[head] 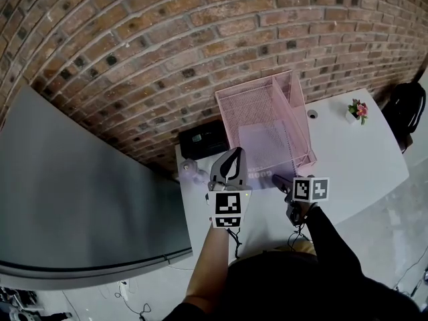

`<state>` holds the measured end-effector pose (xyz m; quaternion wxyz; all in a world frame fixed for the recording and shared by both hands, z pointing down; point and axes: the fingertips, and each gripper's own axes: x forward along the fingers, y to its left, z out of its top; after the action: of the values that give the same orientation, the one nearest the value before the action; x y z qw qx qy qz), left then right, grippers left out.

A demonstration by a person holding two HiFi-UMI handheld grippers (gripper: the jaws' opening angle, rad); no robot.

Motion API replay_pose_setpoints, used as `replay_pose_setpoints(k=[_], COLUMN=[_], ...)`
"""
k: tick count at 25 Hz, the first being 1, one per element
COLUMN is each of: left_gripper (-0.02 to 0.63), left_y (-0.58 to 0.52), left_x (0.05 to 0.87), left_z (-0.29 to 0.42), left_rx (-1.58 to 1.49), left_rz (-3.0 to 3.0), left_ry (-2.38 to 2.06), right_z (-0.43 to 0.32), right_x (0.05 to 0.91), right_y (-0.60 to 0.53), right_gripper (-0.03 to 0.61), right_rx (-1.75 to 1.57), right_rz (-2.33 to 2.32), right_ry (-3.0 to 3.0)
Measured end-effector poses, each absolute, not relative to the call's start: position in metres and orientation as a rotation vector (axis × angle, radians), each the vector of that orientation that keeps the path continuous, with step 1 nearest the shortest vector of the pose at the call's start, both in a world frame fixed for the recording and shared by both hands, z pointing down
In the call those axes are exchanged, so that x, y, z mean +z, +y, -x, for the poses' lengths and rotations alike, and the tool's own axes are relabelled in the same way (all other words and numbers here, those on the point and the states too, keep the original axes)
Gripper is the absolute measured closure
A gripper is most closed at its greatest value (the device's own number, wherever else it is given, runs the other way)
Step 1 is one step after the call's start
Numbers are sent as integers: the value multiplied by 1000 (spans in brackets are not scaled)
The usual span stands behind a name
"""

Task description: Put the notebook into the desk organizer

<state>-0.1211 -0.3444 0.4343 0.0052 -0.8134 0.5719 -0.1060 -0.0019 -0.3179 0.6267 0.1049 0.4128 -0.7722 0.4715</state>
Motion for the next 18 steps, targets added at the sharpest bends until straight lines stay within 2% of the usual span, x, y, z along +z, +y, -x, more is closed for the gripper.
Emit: replay_pose_setpoints(k=[13,18], left_gripper=[606,606], left_y=[-318,-311], left_x=[438,441], left_z=[116,109], left_rx=[-323,-321], left_rz=[2597,2623], left_ry=[1731,1700], right_z=[-9,2], right_x=[628,623], right_y=[-279,-260], right_gripper=[324,324], right_rx=[1375,1198], right_rz=[-1291,-1228], right_ry=[-2293,-2340])
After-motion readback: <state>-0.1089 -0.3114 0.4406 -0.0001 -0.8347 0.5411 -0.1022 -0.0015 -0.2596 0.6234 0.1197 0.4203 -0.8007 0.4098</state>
